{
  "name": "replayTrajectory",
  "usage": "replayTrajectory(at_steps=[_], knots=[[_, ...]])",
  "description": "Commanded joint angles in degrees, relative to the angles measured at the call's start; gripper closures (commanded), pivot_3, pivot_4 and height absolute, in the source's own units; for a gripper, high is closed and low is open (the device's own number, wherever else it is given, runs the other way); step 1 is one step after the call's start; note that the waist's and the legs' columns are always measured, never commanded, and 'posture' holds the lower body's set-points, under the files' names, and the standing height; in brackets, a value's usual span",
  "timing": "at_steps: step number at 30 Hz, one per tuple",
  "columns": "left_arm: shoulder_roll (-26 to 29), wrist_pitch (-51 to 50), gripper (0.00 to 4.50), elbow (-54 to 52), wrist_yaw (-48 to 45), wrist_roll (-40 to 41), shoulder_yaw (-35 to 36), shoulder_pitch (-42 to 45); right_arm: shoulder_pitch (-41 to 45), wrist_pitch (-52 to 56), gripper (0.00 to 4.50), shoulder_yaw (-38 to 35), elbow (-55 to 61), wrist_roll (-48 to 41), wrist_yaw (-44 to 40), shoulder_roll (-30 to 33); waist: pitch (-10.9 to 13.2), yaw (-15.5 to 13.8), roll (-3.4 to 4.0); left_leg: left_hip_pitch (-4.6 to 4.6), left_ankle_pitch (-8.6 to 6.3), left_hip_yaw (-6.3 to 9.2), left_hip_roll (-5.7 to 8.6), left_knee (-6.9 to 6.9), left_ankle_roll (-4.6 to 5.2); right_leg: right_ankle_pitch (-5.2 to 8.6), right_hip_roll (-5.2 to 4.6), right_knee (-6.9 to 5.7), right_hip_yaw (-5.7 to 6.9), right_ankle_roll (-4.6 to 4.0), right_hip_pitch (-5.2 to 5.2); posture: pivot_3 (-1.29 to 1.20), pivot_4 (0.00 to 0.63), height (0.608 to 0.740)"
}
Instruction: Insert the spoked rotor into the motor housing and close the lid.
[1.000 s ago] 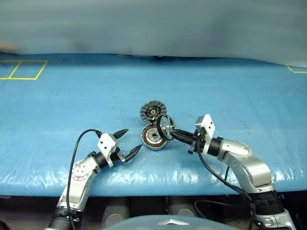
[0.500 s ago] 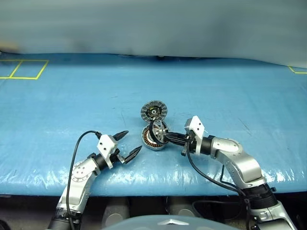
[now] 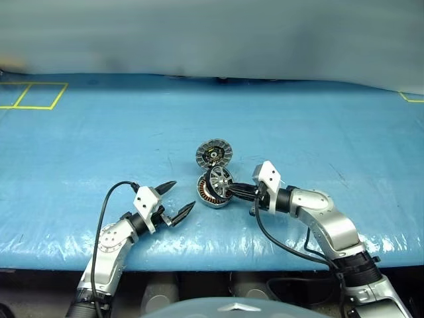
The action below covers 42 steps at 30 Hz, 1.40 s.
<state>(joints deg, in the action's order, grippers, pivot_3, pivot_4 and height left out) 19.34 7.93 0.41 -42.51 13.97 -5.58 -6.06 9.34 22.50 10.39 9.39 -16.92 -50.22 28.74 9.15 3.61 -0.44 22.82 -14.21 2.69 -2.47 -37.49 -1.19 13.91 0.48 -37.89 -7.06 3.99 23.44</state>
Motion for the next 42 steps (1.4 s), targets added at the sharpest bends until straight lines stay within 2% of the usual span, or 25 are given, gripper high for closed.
replayTrajectory(at_steps=[1, 13, 17, 30, 39, 42], knots=[[0.31, 1.05, 0.00, -2.13, 0.24, -0.10, 0.50, -0.20, 0.50, -0.74, 4.48, -0.10, 0.11, 0.23, -0.69, 0.52, 0.00, 0.00, 0.00, 0.00, 0.00, 0.00, 0.00, 0.00, 0.00, 0.00, 0.00, 0.00, 0.00, 0.00, 0.00, 0.00, 0.150, 0.740], [0.19, 0.83, 0.00, -2.28, 0.03, 0.31, 0.46, -0.47, 0.26, -1.03, 4.48, -0.27, 0.12, 0.65, -0.47, 0.01, 0.00, 0.02, 0.00, -0.01, 0.00, 0.00, 0.00, 0.00, 0.00, 0.00, 0.00, 0.00, 0.00, 0.00, 0.00, 0.00, 0.150, 0.740], [0.24, 0.94, 0.00, -2.17, -0.25, 0.56, 0.57, -0.33, 0.32, -1.44, 3.42, -0.30, 0.23, 0.70, -0.44, -0.09, 0.00, 0.01, 0.00, 0.00, 0.00, 0.00, 0.00, 0.00, 0.00, 0.00, 0.00, 0.00, 0.00, 0.00, 0.00, 0.00, 0.150, 0.740], [0.44, 1.24, 0.00, -2.30, -1.39, 1.05, 0.74, -0.49, 1.43, -1.51, 3.42, -1.54, 0.21, -1.75, 0.07, -2.86, 0.00, 0.15, 0.00, 0.00, 0.00, 0.00, 0.00, 0.00, 0.00, 0.00, 0.01, -0.01, 0.00, 0.00, 0.01, 0.00, 0.150, 0.740], [0.30, 1.51, 0.00, -2.32, -1.01, 0.48, 0.92, -0.53, 4.84, -1.63, 3.42, 4.14, -6.14, 3.43, 1.43, -6.36, 0.00, 0.18, 0.00, 0.00, 0.00, 0.01, -0.01, 0.00, 0.00, -0.01, 0.00, -0.01, 0.01, 0.01, 0.01, 0.00, 0.150, 0.740], [0.39, 1.59, 0.00, -2.56, -0.78, 0.40, 1.20, -0.88, 4.81, -1.54, 4.31, 5.49, -7.50, 5.29, 1.80, -5.88, -0.01, 0.18, 0.00, -0.01, 0.00, 0.00, 0.00, 0.00, 0.00, -0.01, 0.00, -0.01, 0.01, 0.01, 0.00, 0.00, 0.150, 0.740]])
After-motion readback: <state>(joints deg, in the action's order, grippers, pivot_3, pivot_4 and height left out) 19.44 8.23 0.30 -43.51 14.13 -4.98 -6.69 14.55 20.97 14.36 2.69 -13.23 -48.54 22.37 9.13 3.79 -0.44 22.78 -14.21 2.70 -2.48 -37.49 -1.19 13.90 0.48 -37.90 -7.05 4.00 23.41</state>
